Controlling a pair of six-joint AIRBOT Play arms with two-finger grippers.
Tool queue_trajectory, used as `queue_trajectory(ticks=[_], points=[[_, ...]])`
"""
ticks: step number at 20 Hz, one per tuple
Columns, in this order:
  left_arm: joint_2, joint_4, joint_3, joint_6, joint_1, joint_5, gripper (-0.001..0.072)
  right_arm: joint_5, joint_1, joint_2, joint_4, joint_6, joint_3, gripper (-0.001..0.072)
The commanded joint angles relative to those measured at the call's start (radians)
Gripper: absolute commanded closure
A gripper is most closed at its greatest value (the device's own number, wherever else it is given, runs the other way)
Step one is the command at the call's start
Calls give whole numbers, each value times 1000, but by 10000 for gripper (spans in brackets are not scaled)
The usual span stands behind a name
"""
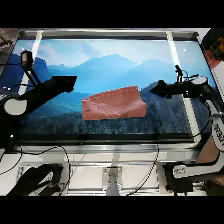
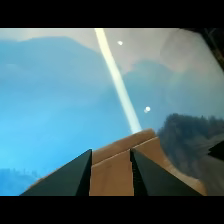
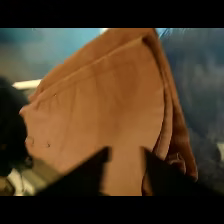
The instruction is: Fold the clothes and pants, and hang the long-sleeved shirts on hangers.
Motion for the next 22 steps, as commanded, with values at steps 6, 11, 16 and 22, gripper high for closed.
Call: queue_trajectory(ticks=[6,11,16,22], points=[[38,-66,1,0,-1,-14,414,117,32,-94,-148,133,2,14],[38,-66,1,0,-1,-14,415,153,62,-122,-165,147,3,30],[38,-66,1,0,-1,-14,415,147,74,-165,-126,149,8,34],[38,-65,1,0,-1,-14,415,133,167,-251,-104,205,139,34]])
